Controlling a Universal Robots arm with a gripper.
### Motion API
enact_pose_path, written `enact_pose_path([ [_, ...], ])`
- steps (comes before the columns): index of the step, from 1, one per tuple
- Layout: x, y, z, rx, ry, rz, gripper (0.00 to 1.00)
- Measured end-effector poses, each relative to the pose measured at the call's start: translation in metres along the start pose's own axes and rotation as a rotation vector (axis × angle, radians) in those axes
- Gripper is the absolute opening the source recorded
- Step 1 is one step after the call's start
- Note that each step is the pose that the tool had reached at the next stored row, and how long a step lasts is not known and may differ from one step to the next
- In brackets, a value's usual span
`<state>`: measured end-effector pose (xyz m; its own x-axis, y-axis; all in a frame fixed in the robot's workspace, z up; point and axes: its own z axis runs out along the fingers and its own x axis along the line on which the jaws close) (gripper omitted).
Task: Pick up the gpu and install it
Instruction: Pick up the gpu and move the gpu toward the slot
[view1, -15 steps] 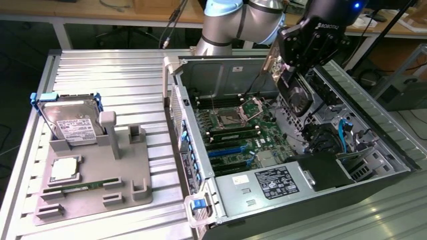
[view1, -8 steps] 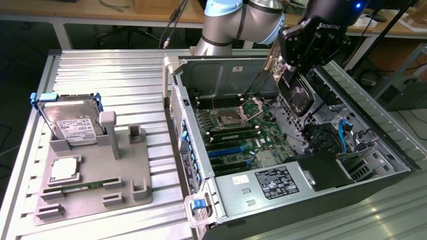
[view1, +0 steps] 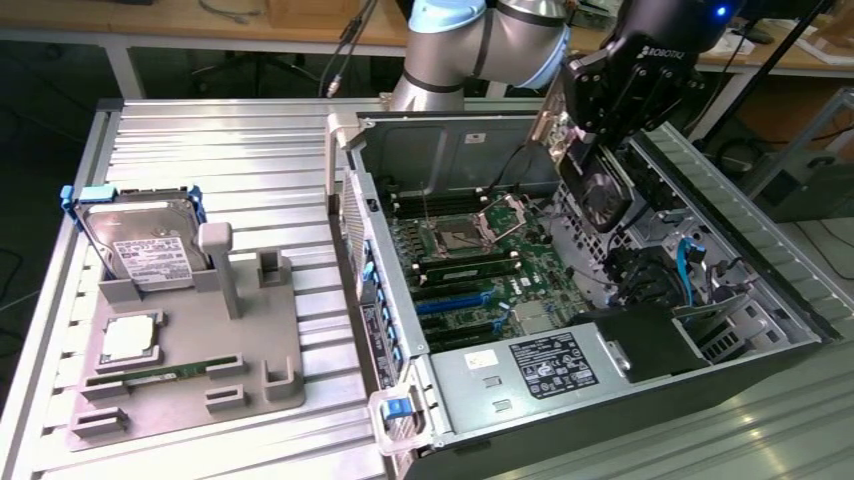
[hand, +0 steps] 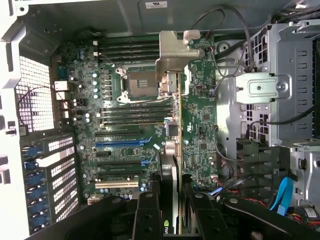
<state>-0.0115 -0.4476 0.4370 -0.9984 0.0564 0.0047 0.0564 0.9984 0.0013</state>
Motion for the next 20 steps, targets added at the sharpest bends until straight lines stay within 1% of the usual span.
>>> enact_pose_path([
  [6,-0.006,0.0004,-0.0001,0.0001,0.0001,0.000,0.27],
  [20,-0.018,0.0010,-0.0001,0.0000,0.0001,0.000,0.27],
])
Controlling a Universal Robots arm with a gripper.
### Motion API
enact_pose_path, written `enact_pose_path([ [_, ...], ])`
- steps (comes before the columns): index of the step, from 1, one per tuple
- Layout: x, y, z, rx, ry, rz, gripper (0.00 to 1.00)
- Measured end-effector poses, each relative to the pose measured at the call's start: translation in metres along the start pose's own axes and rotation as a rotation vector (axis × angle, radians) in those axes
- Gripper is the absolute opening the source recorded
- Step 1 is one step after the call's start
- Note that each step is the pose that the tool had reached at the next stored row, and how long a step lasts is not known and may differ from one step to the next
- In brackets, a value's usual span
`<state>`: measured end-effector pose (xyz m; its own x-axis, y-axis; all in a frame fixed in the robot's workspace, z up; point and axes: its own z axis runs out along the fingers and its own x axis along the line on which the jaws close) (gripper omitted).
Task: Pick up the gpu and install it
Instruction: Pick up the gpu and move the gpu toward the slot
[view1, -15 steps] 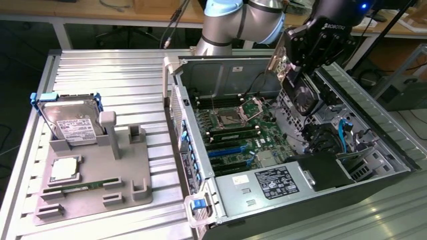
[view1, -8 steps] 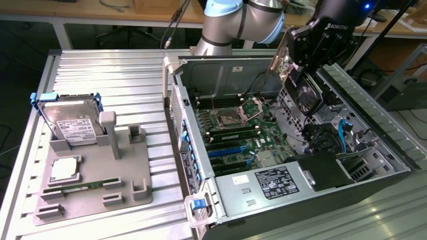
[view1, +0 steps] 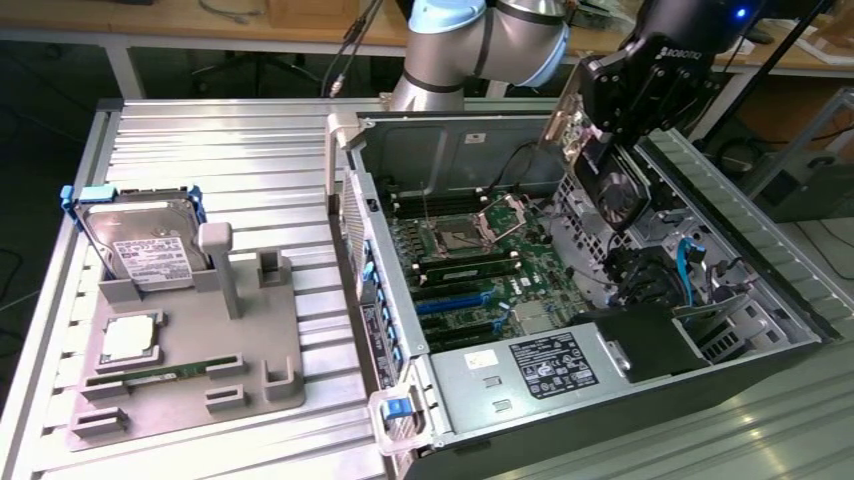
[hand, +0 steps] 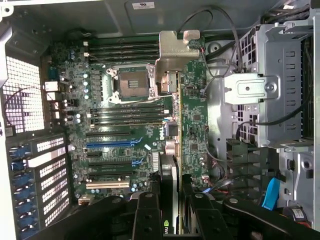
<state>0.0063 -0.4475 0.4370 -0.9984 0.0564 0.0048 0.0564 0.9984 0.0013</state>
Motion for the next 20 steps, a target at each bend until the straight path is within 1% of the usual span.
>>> enact_pose_path([
  [9,-0.007,0.0004,0.0000,0.0000,0.0000,0.000,0.27],
  [20,-0.019,0.0010,-0.0001,0.0000,0.0001,0.000,0.27],
])
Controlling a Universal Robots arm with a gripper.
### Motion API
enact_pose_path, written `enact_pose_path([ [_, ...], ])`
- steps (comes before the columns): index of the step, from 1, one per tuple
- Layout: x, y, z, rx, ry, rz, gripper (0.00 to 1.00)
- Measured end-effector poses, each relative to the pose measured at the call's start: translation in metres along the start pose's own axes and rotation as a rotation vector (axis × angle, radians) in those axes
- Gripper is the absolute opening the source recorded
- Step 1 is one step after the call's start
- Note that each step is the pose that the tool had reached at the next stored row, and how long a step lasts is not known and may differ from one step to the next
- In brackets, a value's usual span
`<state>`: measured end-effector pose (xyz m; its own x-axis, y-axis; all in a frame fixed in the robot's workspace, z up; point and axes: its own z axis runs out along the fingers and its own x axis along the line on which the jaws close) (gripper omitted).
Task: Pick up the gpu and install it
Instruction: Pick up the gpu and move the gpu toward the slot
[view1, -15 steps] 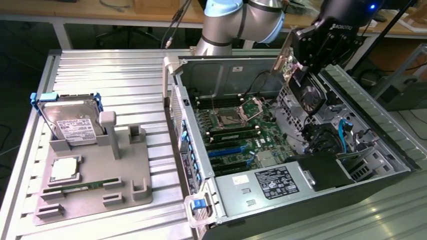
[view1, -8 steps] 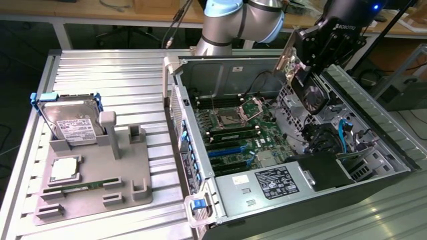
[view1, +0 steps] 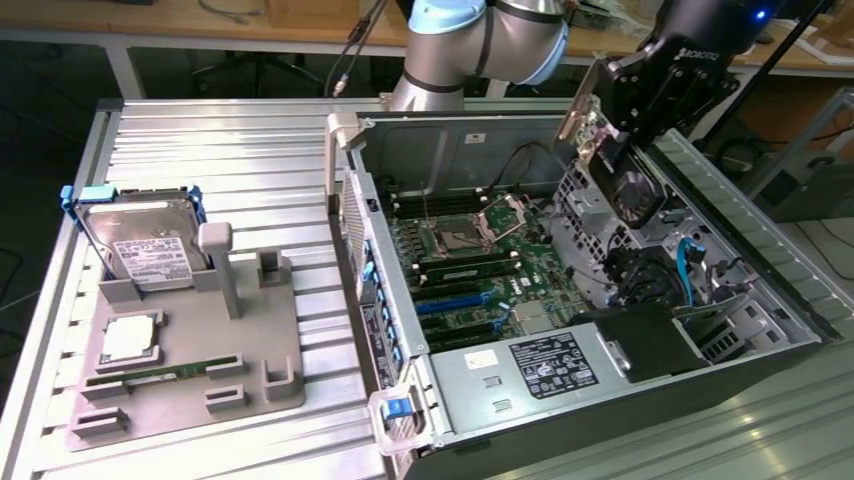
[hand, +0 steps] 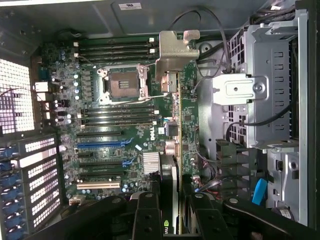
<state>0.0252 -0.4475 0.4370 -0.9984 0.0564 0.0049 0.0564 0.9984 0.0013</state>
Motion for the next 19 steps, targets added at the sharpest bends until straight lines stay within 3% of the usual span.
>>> enact_pose_path([
  [6,-0.004,0.0002,0.0000,0.0000,0.0000,0.000,0.27],
  [14,0.017,-0.0010,0.0003,0.0006,-0.0075,0.000,0.27],
  [19,0.017,-0.0010,0.0003,0.0006,-0.0075,0.000,0.27],
])
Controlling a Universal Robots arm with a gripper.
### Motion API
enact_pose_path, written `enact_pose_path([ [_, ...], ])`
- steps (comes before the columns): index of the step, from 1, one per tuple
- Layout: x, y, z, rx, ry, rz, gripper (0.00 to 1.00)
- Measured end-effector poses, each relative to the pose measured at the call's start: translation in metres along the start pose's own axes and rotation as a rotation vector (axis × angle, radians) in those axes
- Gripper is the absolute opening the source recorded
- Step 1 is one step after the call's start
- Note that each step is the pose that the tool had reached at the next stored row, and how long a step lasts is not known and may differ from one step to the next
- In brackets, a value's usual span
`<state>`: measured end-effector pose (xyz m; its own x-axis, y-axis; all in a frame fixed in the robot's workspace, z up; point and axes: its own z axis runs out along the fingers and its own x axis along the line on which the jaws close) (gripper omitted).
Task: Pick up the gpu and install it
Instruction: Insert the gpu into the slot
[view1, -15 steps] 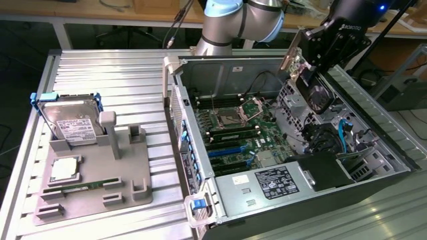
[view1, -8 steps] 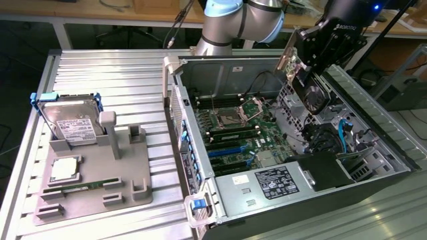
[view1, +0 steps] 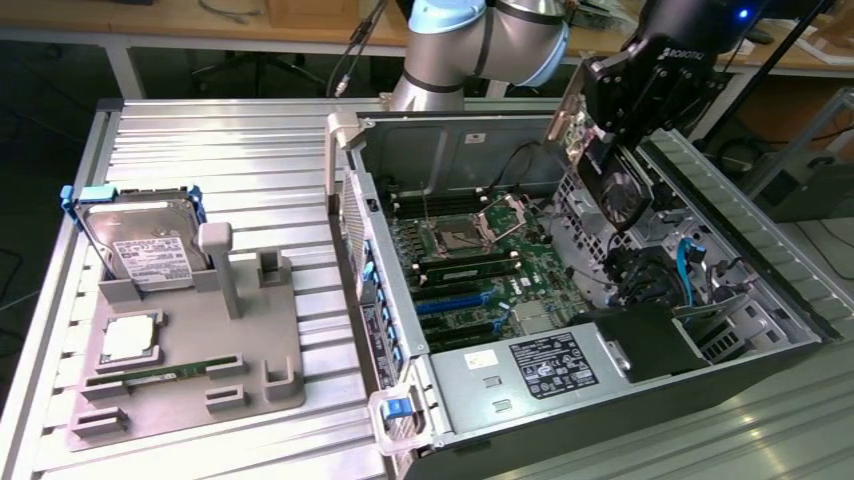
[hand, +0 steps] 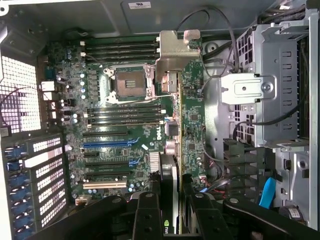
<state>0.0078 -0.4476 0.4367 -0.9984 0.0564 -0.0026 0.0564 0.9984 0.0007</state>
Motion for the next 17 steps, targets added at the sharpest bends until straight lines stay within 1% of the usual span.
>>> enact_pose_path([
  [9,0.0013,-0.0001,0.0000,0.0001,0.0000,-0.001,0.27],
  [17,0.0013,-0.0001,0.0000,0.0000,0.0000,-0.020,0.27],
])
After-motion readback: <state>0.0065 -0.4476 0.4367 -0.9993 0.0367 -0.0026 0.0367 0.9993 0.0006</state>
